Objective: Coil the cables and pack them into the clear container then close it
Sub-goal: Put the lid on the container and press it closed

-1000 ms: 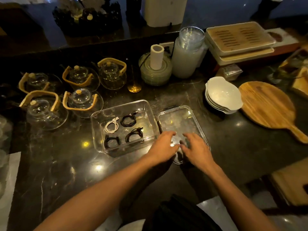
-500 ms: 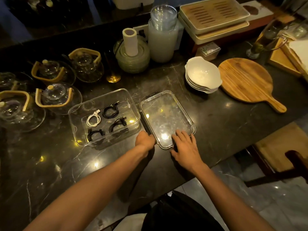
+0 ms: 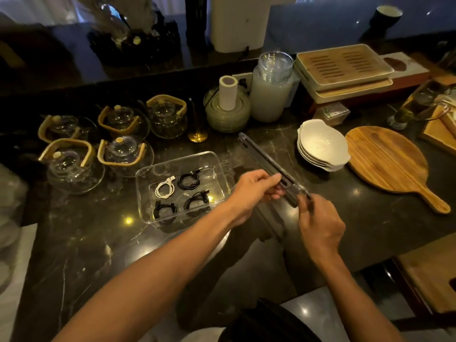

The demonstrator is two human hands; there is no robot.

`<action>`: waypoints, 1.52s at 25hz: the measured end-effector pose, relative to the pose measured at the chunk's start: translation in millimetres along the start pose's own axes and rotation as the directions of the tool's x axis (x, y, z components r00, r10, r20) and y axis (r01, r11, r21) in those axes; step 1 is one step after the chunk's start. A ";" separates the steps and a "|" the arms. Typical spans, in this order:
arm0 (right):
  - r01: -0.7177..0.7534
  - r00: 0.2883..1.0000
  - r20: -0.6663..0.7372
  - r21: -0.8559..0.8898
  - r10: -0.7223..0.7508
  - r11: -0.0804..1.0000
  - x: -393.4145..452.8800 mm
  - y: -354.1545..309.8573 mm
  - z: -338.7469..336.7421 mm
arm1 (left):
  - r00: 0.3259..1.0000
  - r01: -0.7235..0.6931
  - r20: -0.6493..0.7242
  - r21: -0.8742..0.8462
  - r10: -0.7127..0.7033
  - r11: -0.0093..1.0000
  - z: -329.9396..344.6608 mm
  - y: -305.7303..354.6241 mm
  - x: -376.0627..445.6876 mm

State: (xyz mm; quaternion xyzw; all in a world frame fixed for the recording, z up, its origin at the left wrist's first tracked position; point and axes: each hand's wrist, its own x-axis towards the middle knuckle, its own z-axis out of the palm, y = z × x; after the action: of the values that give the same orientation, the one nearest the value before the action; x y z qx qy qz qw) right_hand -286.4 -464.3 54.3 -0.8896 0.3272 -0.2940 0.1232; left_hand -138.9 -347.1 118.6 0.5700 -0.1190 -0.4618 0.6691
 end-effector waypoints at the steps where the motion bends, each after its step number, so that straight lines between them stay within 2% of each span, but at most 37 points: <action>1: 0.020 0.999 -0.047 0.032 -0.019 0.999 11.1 -10.7 -5.8 | 0.999 -0.051 0.009 -0.005 0.051 0.999 -5.7 11.4 -2.8; 3: 0.091 0.994 -0.074 0.107 -0.083 0.990 29.5 -29.6 -11.4 | 0.990 -0.140 -0.035 -0.035 0.139 0.989 -22.0 31.9 -9.0; 5: 0.120 0.992 -0.007 0.238 -0.122 0.964 47.4 -49.5 -9.9 | 0.955 -0.233 -0.187 -0.002 0.229 0.972 -47.8 49.4 -15.0; 7: 0.102 0.988 0.064 0.394 -0.138 0.913 64.7 -69.2 -10.1 | 0.878 -0.296 -0.358 0.113 0.317 0.948 -78.4 60.7 -20.3; 9: 0.006 0.980 0.158 0.587 -0.122 0.810 82.3 -95.3 -12.6 | 0.781 -0.343 -0.512 0.125 0.357 0.931 -116.8 68.9 -30.5; 11: -0.162 0.944 0.310 0.732 -0.113 0.662 99.7 -119.3 -11.7 | 0.711 -0.362 -0.610 0.108 0.349 0.926 -158.9 72.2 -42.5; 12: -0.226 0.915 0.380 0.764 -0.137 0.605 106.1 -130.2 -8.1 | 0.705 -0.336 -0.630 0.108 0.326 0.936 -179.7 71.4 -50.1; 15: -0.349 0.812 0.525 0.788 -0.256 0.507 113.6 -150.4 9.1 | 0.784 -0.202 -0.586 0.069 0.204 0.977 -223.1 60.2 -69.7; 17: -0.446 0.747 0.609 0.756 -0.267 0.479 113.7 -161.4 25.2 | 0.772 -0.200 -0.612 0.026 0.174 0.979 -240.5 47.8 -80.7; 20: -0.589 0.656 0.736 0.637 -0.166 0.496 116.9 -170.4 58.2 | 0.720 -0.173 -0.685 -0.026 0.108 0.985 -254.7 31.8 -92.1; 24: -0.677 0.570 0.822 0.475 -0.008 0.562 115.1 -165.4 99.1 | 0.672 -0.094 -0.741 -0.080 0.003 0.992 -258.8 6.0 -92.4; 27: -0.673 0.593 0.803 0.457 0.055 0.582 111.8 -156.1 119.9 | 0.618 -0.101 -0.785 -0.129 -0.039 0.986 -253.1 -11.7 -89.1; 30: -0.599 0.660 0.747 0.454 0.086 0.660 107.3 -146.2 132.2 | 0.564 -0.107 -0.823 -0.145 -0.060 0.984 -248.9 -23.7 -86.7; 32: -0.516 0.704 0.708 0.447 0.063 0.731 103.6 -140.9 136.9 | 0.532 -0.060 -0.847 -0.050 -0.011 0.997 -250.9 -31.6 -86.1; 34: -0.470 0.708 0.705 0.431 0.037 0.770 100.4 -137.5 142.0 | 0.519 0.015 -0.848 0.133 0.106 0.991 -253.4 -38.5 -88.4; 36: -0.462 0.703 0.710 0.407 0.045 0.788 98.6 -136.0 148.2 | 0.497 0.170 -0.830 0.379 0.253 0.910 -255.8 -43.0 -92.5; 38: -0.469 0.712 0.698 0.398 0.072 0.788 99.3 -137.2 151.5 | 0.482 0.248 -0.811 0.489 0.331 0.836 -255.7 -40.4 -93.8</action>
State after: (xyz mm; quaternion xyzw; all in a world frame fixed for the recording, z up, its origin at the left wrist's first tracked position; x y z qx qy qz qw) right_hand -64.1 -421.6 33.9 -0.7989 0.2977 -0.0250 0.5220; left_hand -34.2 -106.5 35.5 0.8854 0.0973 -0.0345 0.4533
